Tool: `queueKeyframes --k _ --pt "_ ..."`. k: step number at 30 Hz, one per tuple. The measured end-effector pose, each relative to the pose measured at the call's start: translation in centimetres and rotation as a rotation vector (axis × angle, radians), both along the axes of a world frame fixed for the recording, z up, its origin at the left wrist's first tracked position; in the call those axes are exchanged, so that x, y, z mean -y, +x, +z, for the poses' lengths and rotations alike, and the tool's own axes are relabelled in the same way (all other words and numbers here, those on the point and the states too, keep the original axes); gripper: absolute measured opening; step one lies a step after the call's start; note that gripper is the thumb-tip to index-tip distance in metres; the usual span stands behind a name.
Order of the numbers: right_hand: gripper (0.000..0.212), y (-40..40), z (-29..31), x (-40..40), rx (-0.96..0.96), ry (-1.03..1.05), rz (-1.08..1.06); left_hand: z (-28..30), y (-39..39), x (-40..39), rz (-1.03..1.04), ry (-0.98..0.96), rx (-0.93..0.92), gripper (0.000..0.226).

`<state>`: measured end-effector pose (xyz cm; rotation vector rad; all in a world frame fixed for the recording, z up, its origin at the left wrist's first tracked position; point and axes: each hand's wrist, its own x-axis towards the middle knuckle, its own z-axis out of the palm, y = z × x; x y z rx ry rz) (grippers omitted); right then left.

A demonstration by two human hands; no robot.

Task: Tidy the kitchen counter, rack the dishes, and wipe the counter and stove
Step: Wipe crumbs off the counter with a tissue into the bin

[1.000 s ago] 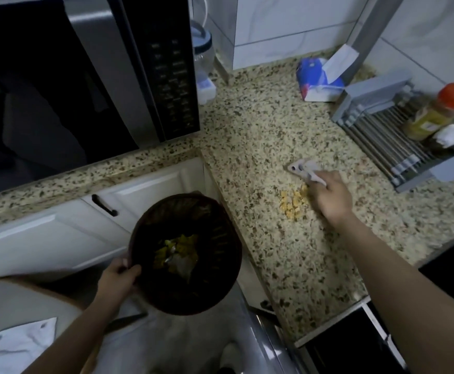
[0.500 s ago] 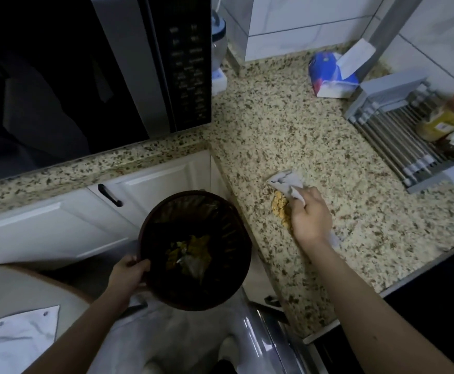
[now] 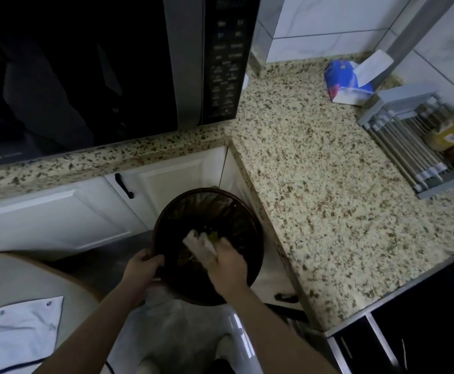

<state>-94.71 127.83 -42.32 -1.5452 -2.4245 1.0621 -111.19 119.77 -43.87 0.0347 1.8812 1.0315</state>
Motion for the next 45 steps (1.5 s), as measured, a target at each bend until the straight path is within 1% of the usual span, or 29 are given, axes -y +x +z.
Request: queueKeyframes --k 2,5,8,9,12,16,17,19,20,21,22,24,25,26,28,31,32,33,35,36,38,40,41,42,43,45 --pt "0.030 0.0 -1.6 2.2 0.015 -0.144 -0.063 0.0 -0.7 0.8 0.014 0.013 0.037 0.012" --pt "0.031 -0.2 -2.2 2.4 0.060 -0.225 -0.162 -0.1 -1.7 2.0 -0.003 -0.012 0.002 0.015" --pt "0.022 -1.7 -0.3 0.6 0.015 -0.246 -0.186 -0.2 -2.2 2.8 -0.041 -0.026 -0.024 0.014" --pt "0.020 -2.3 0.9 -0.2 -0.010 -0.232 -0.193 -0.1 -2.3 3.0 -0.049 -0.029 -0.019 0.013" --pt "0.023 -4.3 5.3 -2.5 -0.121 -0.136 -0.245 0.1 -2.6 3.3 -0.034 -0.020 -0.002 0.016" --pt "0.034 -4.5 10.0 -3.0 -0.430 -0.028 -0.341 1.0 -2.5 3.2 0.010 0.024 0.045 0.016" --pt "0.035 -4.4 10.5 -2.3 -0.521 0.015 -0.386 1.2 -2.4 3.2 0.018 0.034 0.057 0.016" --pt "0.029 -4.3 10.1 -0.3 -0.681 0.156 -0.522 1.6 -2.3 3.1 0.023 0.050 0.075 0.018" --pt "0.024 -4.2 9.1 0.7 -0.699 0.231 -0.585 1.8 -2.2 3.0 0.029 0.062 0.085 0.019" --pt "0.017 -4.1 7.7 1.4 -0.633 0.251 -0.623 2.0 -2.2 2.9 0.034 0.072 0.093 0.019" --pt "0.011 -4.0 6.3 2.0 -0.475 0.169 -0.609 2.2 -2.3 2.9 0.035 0.075 0.094 0.020" --pt "0.021 -3.4 3.6 2.9 -0.015 -0.147 -0.472 2.4 -2.2 2.9 0.014 0.069 0.079 0.019" --pt "0.024 -3.0 2.8 2.9 0.093 -0.215 -0.424 2.4 -2.2 2.8 0.004 0.069 0.072 0.019" --pt "0.023 -2.6 2.4 2.7 0.081 -0.190 -0.417 2.5 -2.2 2.7 -0.002 0.066 0.068 0.019" --pt "0.017 -2.4 2.9 2.8 -0.091 -0.024 -0.438 2.5 -2.0 2.8 -0.011 0.055 0.062 0.018" --pt "0.015 -2.6 4.1 2.9 -0.426 0.269 -0.519 2.4 -1.7 2.7 -0.009 0.062 0.067 0.016" --pt "0.014 -2.4 4.0 3.0 -0.447 0.310 -0.523 2.5 -1.7 2.6 -0.004 0.072 0.075 0.015" --pt "0.012 -2.3 3.8 3.0 -0.385 0.270 -0.491 2.5 -1.7 2.6 0.004 0.077 0.082 0.014" --pt "0.010 -1.4 2.5 2.7 -0.153 0.060 -0.398 2.5 -1.5 2.8 0.011 0.065 0.100 0.013" --pt "0.010 -0.9 1.8 2.5 -0.140 0.009 -0.389 2.5 -1.4 2.8 0.010 0.060 0.108 0.014" --pt "0.011 -0.4 1.6 1.9 -0.276 0.022 -0.405 2.3 -1.5 2.5 0.013 0.066 0.110 0.015" --pt "0.029 -0.2 1.7 1.8 -0.383 0.061 -0.429 1.7 -1.3 2.5 0.019 0.053 0.113 0.014" --pt "0.034 -0.1 1.6 1.7 -0.432 0.039 -0.478 1.3 -1.1 2.5 0.022 0.049 0.111 0.013" --pt "0.034 -0.1 1.3 1.7 -0.484 -0.028 -0.556 0.8 -1.0 2.4 0.028 0.041 0.107 0.013" --pt "0.028 -0.2 1.2 1.6 -0.547 -0.142 -0.652 0.3 -0.9 2.4 0.042 0.035 0.106 0.014" --pt "0.014 -0.1 0.6 0.7 -0.701 -0.506 -0.899 -1.0 -0.8 2.4 0.073 0.021 0.110 0.016"
